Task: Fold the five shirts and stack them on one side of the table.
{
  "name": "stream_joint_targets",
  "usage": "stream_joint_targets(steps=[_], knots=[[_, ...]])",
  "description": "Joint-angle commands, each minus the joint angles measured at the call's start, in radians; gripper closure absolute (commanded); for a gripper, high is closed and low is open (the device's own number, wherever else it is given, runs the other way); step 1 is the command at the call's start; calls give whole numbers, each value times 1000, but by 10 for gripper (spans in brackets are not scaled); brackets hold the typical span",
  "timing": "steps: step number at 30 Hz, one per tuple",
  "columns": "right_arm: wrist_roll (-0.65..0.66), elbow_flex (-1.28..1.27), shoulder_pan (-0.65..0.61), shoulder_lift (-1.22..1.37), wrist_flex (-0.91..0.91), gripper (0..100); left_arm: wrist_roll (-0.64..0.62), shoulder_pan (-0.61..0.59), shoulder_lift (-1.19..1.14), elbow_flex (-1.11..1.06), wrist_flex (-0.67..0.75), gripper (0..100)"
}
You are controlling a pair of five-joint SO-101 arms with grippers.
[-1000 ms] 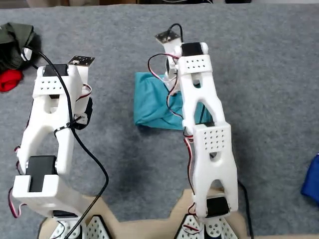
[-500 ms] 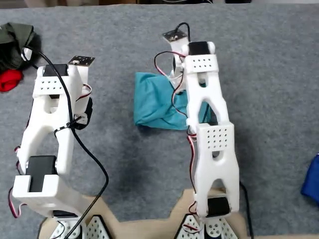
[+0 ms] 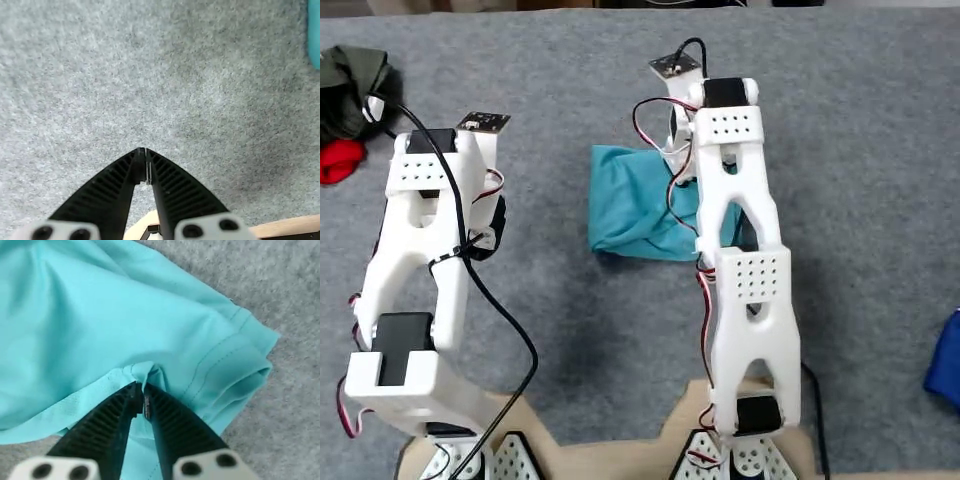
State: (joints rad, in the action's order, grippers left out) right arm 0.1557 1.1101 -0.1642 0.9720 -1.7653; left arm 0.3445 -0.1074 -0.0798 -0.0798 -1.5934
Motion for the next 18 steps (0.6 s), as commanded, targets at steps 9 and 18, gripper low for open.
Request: stream_joint_targets(steps=[9, 18], knots=[[66, -168, 54, -182, -21, 992, 5, -20, 45, 2, 5, 981], [132, -526, 96, -470, 8, 992, 5, -14, 45, 9, 6, 981]])
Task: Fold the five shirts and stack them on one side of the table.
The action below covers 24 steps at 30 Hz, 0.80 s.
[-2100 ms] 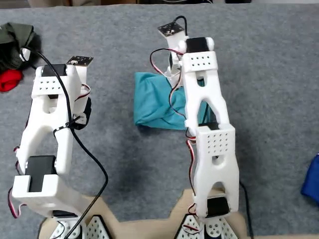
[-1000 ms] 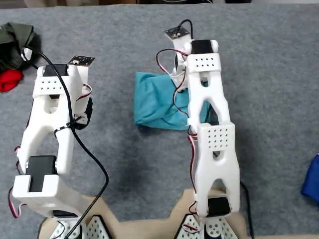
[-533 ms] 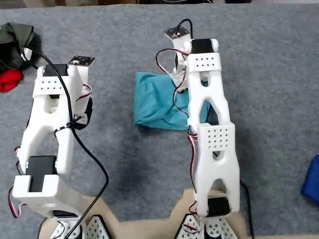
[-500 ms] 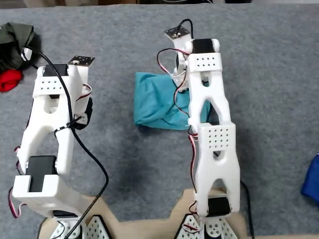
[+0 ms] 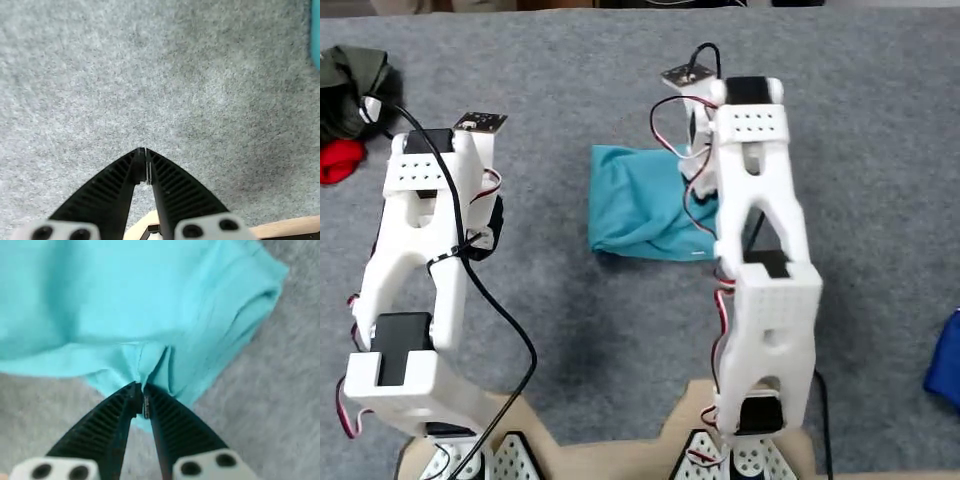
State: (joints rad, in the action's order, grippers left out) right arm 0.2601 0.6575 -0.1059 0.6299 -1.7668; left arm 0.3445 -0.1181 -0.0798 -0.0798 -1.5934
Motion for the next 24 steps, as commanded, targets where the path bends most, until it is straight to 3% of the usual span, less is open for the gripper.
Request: stream_joint_targets(steps=[1, 6, 24], knots=[[35, -102, 54, -145, 17, 992, 5, -3, 45, 9, 6, 981], [78, -265, 107, -214, 61, 992, 5, -3, 45, 9, 6, 981], [253, -885, 113, -582, 382, 966, 6, -3, 45, 3, 41, 981]])
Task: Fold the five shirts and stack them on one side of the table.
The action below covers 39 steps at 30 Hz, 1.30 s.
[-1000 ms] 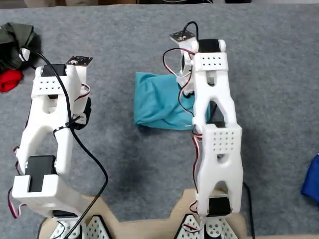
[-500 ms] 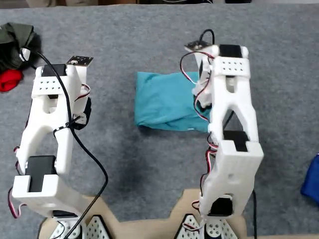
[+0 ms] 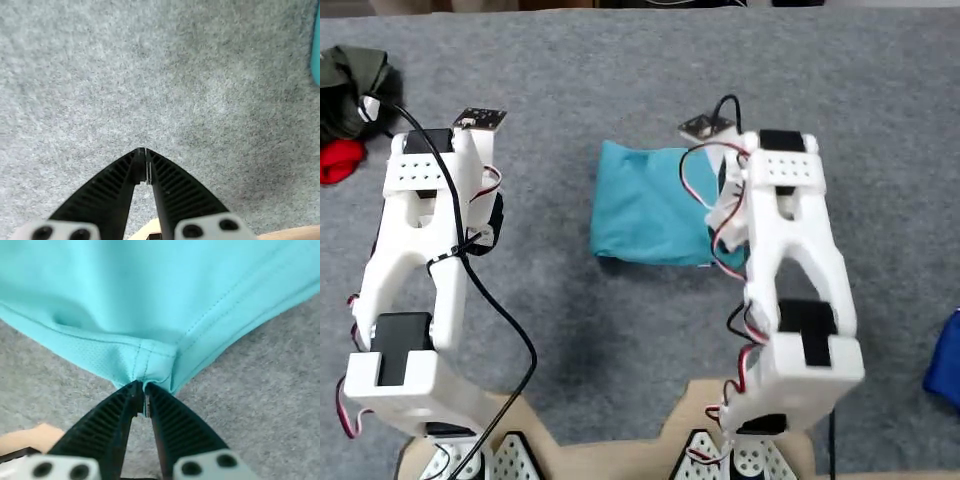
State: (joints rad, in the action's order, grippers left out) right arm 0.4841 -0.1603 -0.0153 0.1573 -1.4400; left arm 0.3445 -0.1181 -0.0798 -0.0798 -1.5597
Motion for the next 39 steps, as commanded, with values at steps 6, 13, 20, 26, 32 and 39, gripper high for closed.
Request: stream_joint_targets(steps=[6, 13, 20, 26, 32, 39], knots=[[133, -170, 48, -232, 153, 808, 6, -3, 45, 3, 8, 981], [71, -62, -15, -325, 141, 807, 6, -2, 45, 3, 9, 981], [-23, 240, -165, 45, 120, 880, 3, 41, 44, 3, 9, 981], [-58, 503, -160, 306, -68, 881, 2, 46, 44, 2, 8, 981], [-58, 527, -136, 334, -117, 882, 2, 51, 44, 2, 8, 981], [-58, 501, -88, 332, -144, 917, 5, 51, 44, 2, 9, 981]])
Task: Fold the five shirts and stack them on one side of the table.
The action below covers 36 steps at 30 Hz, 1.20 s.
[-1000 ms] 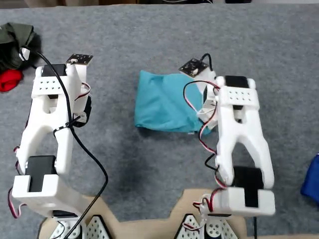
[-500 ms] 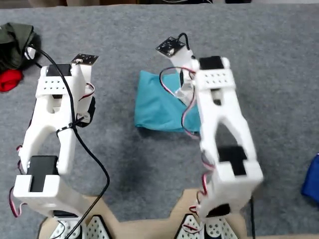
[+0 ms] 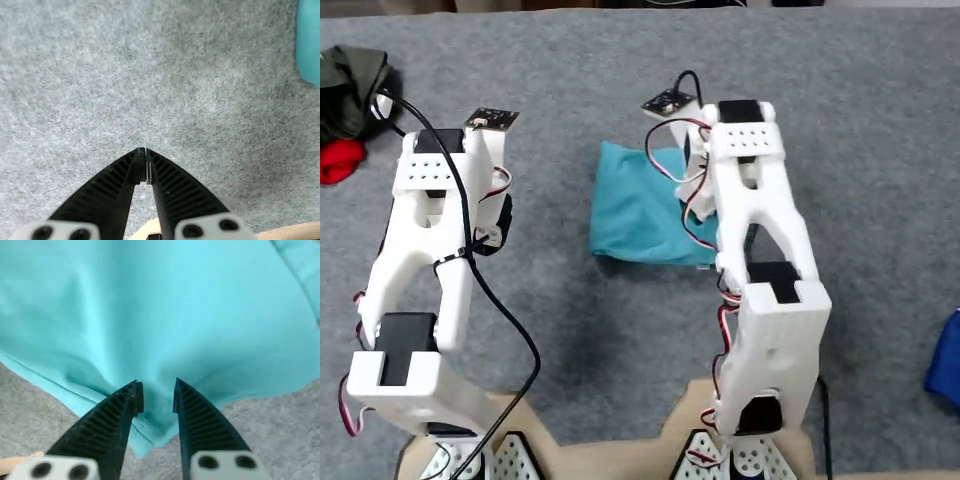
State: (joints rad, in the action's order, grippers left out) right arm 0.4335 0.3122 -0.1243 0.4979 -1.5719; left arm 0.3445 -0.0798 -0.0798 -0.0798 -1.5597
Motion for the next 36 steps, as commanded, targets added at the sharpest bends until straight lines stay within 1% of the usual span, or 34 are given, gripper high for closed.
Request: stream_joint_targets(steps=[1, 3, 9, 13, 20, 24, 26, 28, 31, 33, 36], knots=[[-8, 22, 24, -8, -12, 942, 5, 12, 44, 3, 9, 981], [-8, 8, 33, -8, -15, 992, 5, 12, 44, 5, 9, 981], [-8, -28, 36, -15, -26, 987, 5, 11, 44, 2, 38, 981], [-8, -71, 36, -82, -40, 987, 5, 12, 44, 2, 37, 981], [-3, -317, 38, -225, -3, 987, 5, 11, 44, 5, 37, 981], [0, -484, 59, -332, 78, 987, 5, 11, 44, 3, 37, 981], [0, -516, 71, -389, 107, 987, 5, 11, 44, 3, 37, 981], [0, -501, 77, -430, 129, 984, 5, 14, 44, 5, 37, 981], [0, -404, 79, -444, 144, 982, 5, 28, 44, 11, 37, 981], [0, -311, 79, -407, 144, 975, 5, 41, 44, 11, 37, 981], [-6, -133, 79, -289, 124, 914, 3, 60, 44, 11, 34, 981]])
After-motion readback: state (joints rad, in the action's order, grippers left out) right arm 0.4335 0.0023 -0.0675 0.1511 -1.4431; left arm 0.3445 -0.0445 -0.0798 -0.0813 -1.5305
